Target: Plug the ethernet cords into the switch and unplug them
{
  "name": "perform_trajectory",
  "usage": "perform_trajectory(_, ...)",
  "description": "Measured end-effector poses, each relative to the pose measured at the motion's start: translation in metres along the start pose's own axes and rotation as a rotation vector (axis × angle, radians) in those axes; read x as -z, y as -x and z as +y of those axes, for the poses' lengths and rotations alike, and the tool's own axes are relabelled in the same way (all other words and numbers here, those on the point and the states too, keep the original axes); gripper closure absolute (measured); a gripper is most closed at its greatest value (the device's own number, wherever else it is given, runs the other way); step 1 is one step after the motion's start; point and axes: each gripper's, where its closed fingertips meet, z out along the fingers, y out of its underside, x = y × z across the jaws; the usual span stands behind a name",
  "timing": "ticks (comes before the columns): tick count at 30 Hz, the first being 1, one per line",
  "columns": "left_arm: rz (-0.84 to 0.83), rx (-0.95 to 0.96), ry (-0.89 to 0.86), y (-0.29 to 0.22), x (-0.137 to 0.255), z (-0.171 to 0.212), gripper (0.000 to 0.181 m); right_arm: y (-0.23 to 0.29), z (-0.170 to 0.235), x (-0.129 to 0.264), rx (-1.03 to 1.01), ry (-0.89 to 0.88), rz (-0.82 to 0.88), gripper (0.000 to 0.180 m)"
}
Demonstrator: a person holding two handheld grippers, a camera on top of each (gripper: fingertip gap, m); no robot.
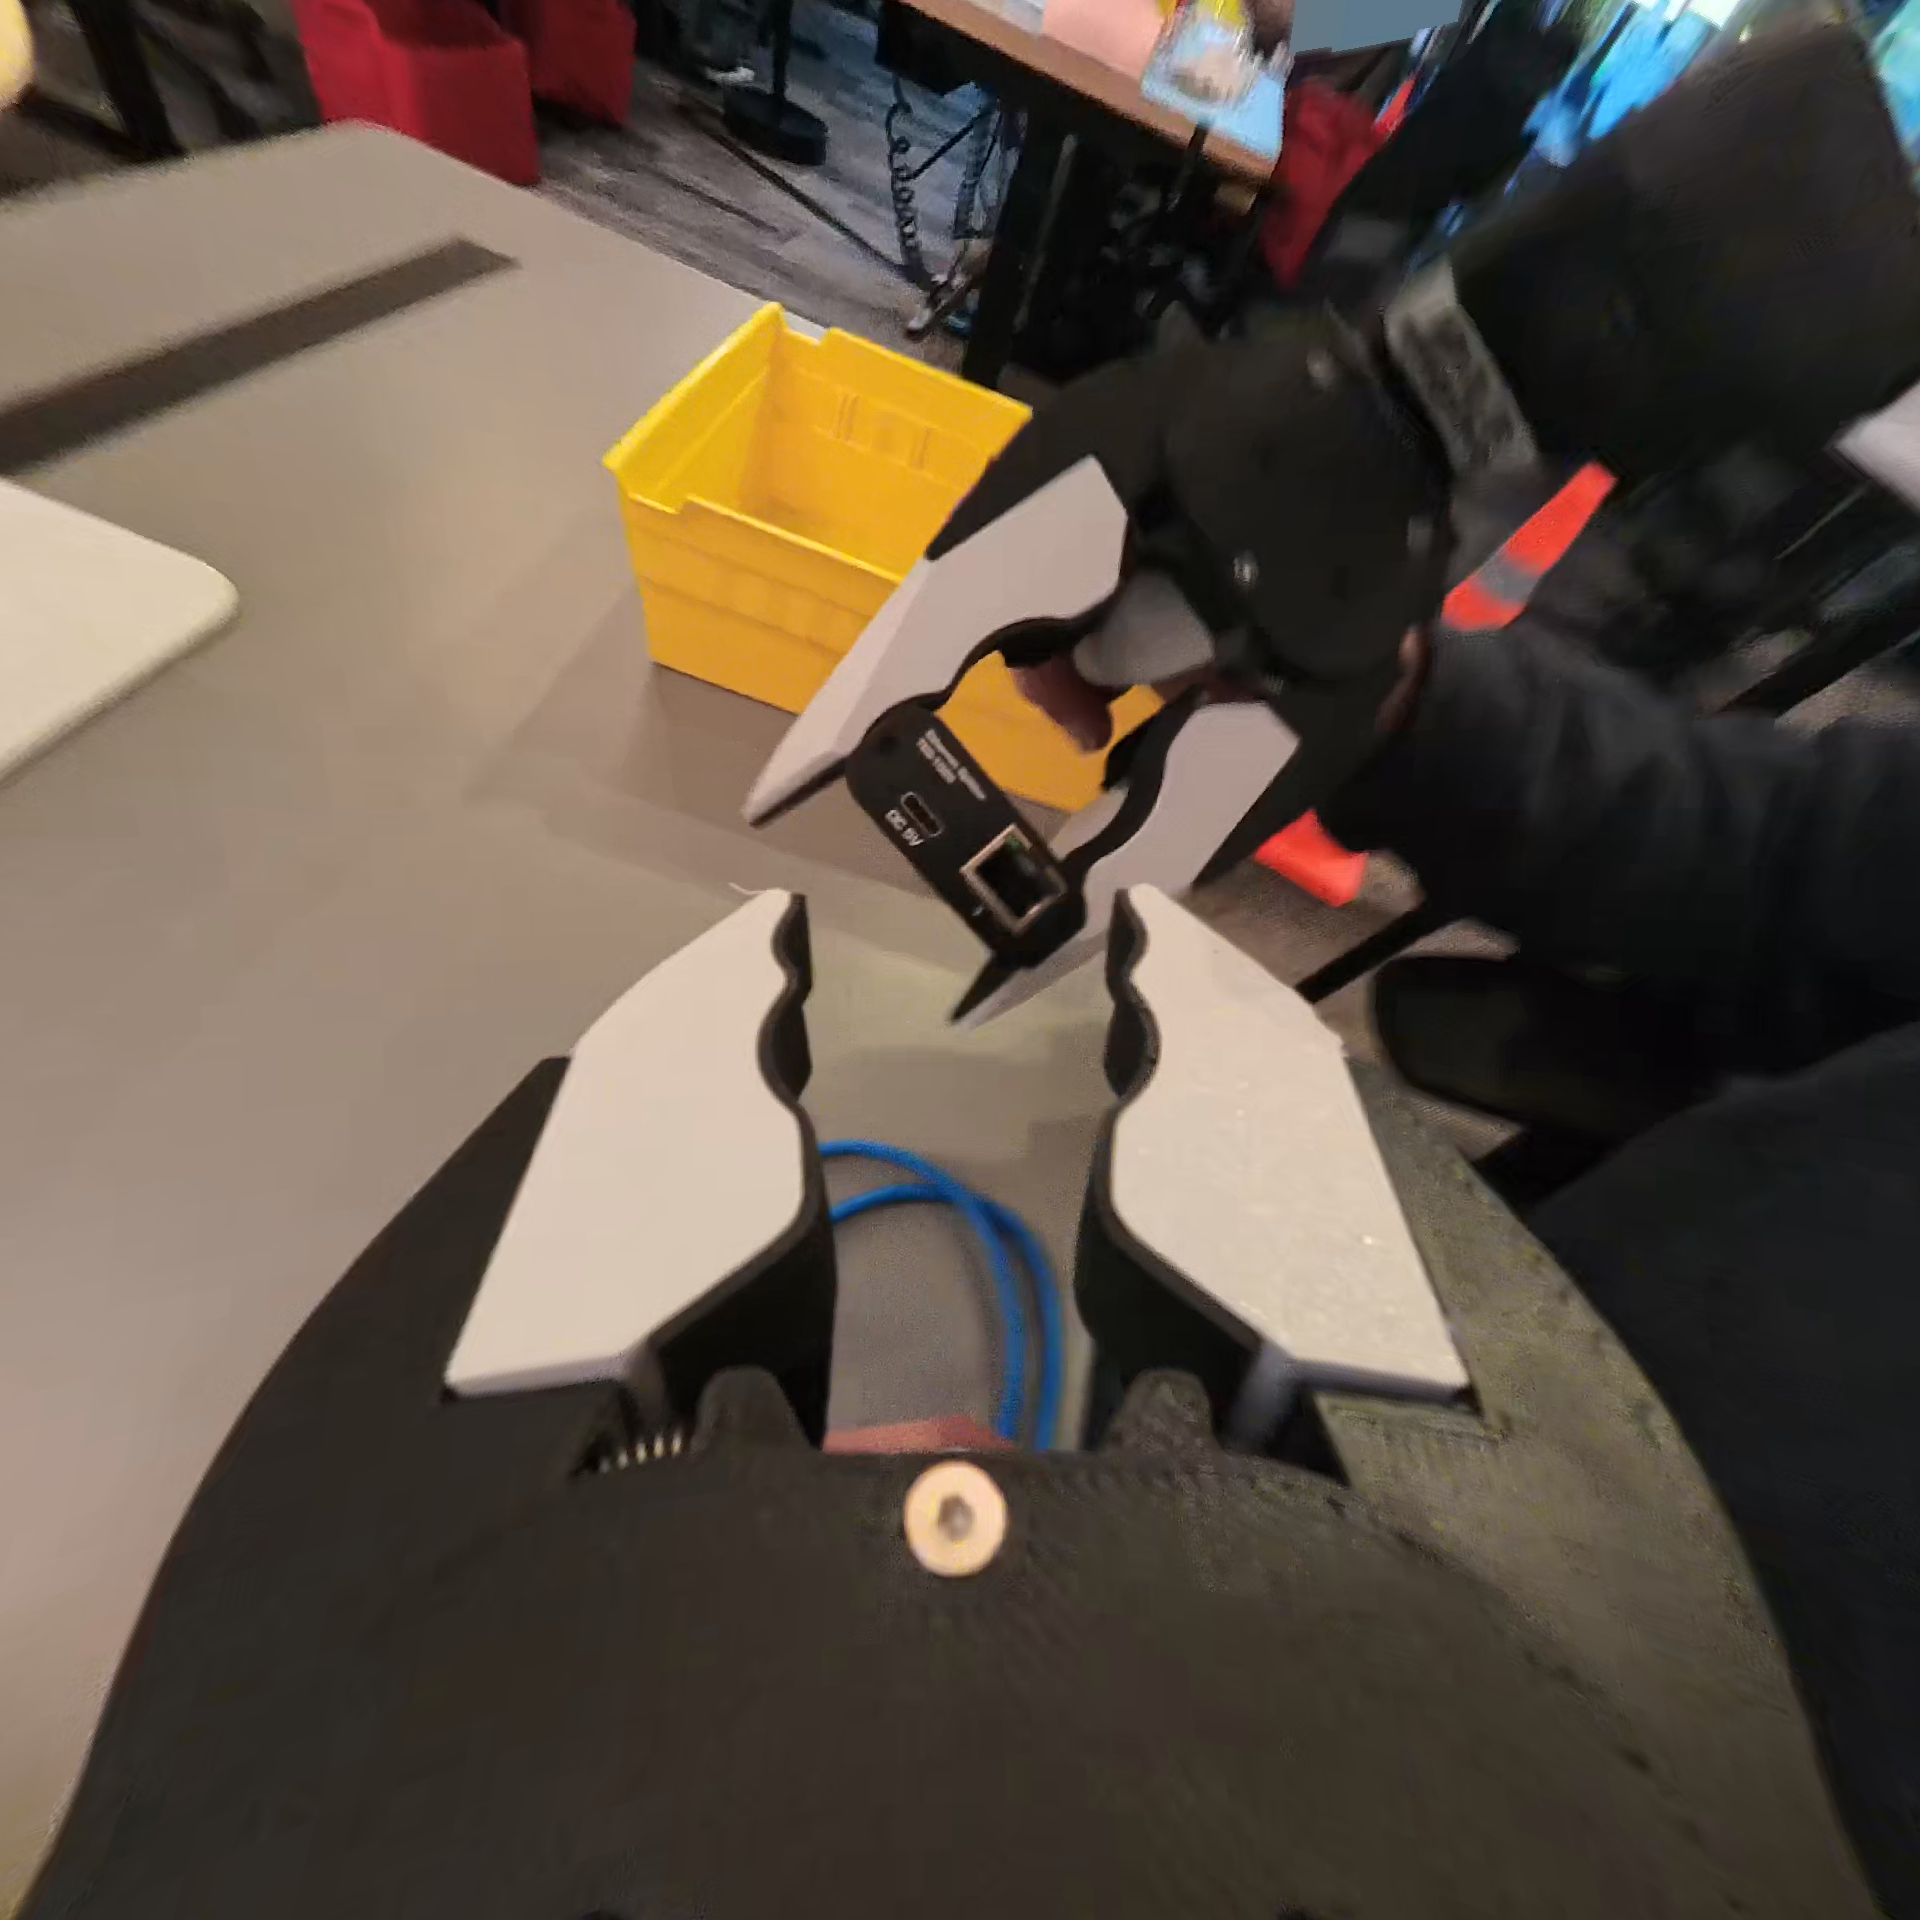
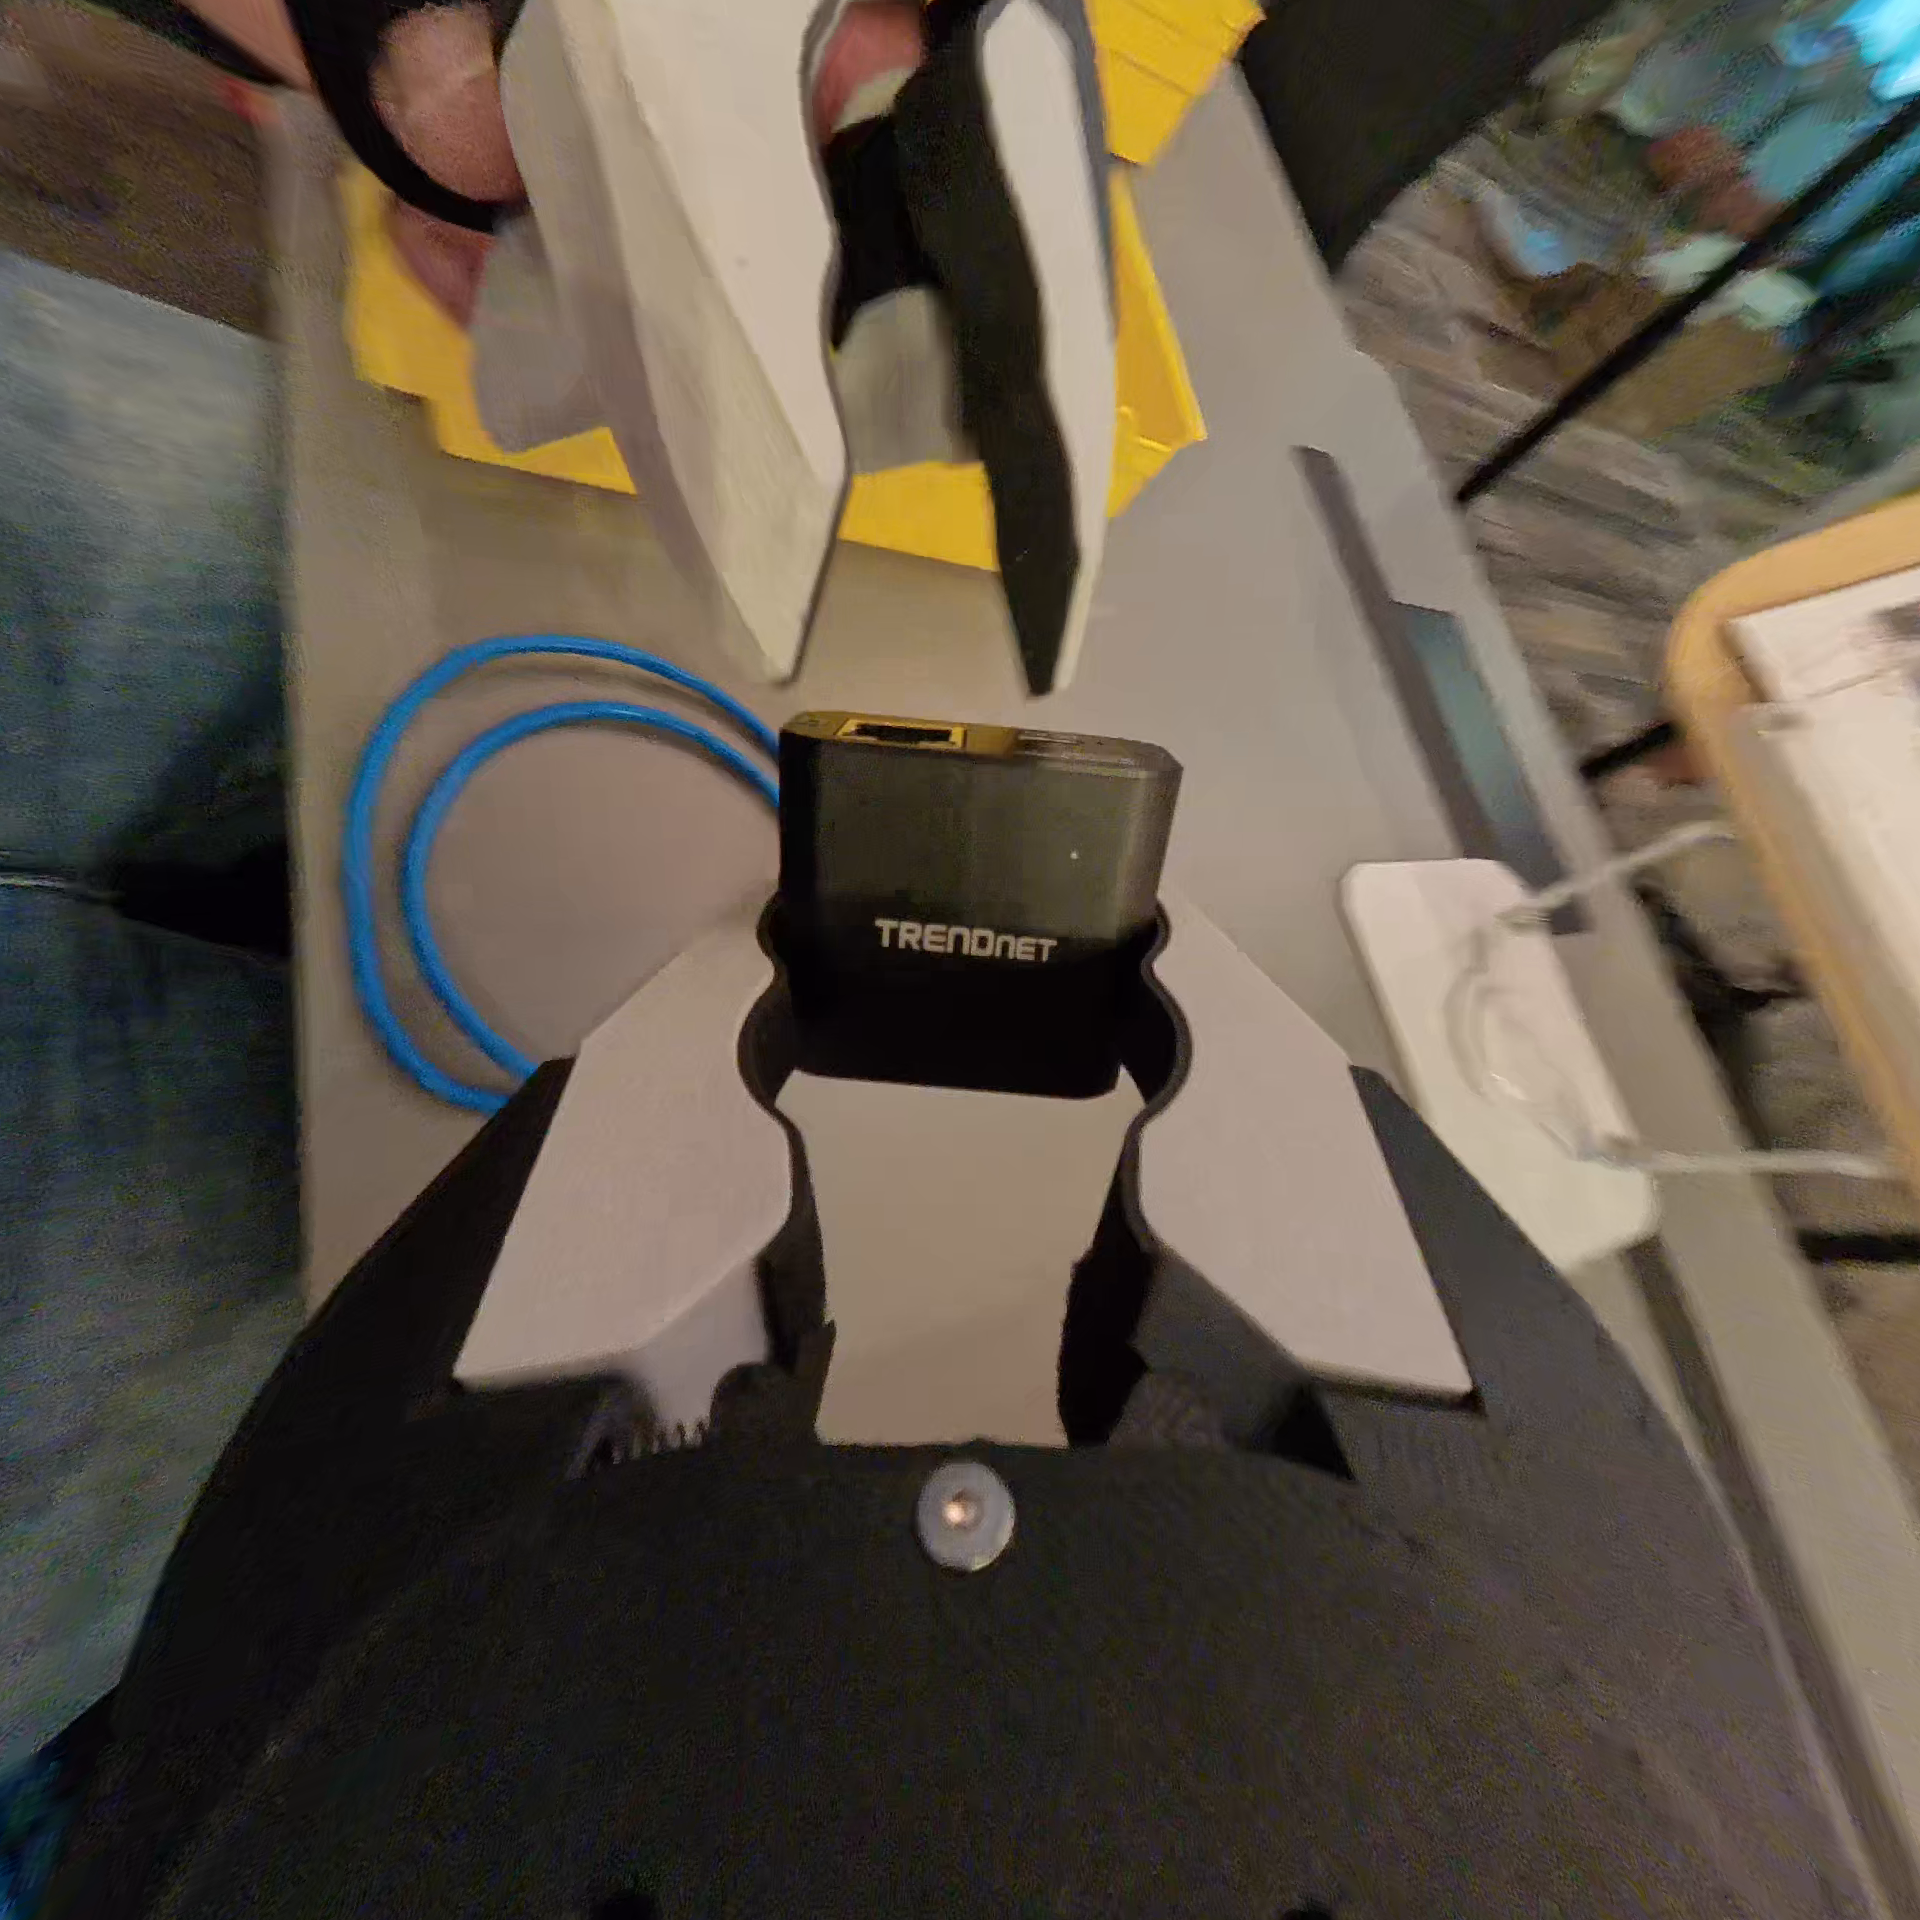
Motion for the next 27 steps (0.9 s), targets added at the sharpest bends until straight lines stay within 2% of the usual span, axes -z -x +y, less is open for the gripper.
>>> perform_trajectory(2, -0.052, -0.141, 0.028, 0.000, 0.004, 0.001, 0.114, 0.003, 0.001, 0.002, -0.036, -0.014, -0.089, 0.119)
perform_trajectory(5, -0.114, -0.323, 0.120, -0.001, -0.002, 0.013, 0.105, 0.015, 0.000, 0.004, -0.057, -0.017, -0.250, 0.119)
perform_trajectory(10, -0.093, -0.364, 0.131, -0.009, -0.018, 0.022, 0.105, 0.036, 0.002, 0.002, -0.023, 0.039, -0.424, 0.119)
perform_trajectory(13, -0.053, -0.337, 0.115, -0.014, -0.024, 0.027, 0.118, 0.047, 0.002, 0.000, -0.007, 0.061, -0.490, 0.119)
perform_trajectory(16, -0.070, -0.338, 0.113, -0.012, -0.026, 0.032, 0.119, 0.050, 0.007, -0.002, 0.008, 0.096, -0.515, 0.119)
perform_trajectory(19, -0.067, -0.318, 0.035, -0.014, -0.022, 0.025, 0.119, 0.049, 0.000, -0.002, -0.008, 0.065, -0.510, 0.119)
perform_trajectory(27, -0.081, -0.323, -0.025, -0.015, -0.019, 0.016, 0.119, 0.045, -0.004, 0.000, -0.033, 0.068, -0.478, 0.117)
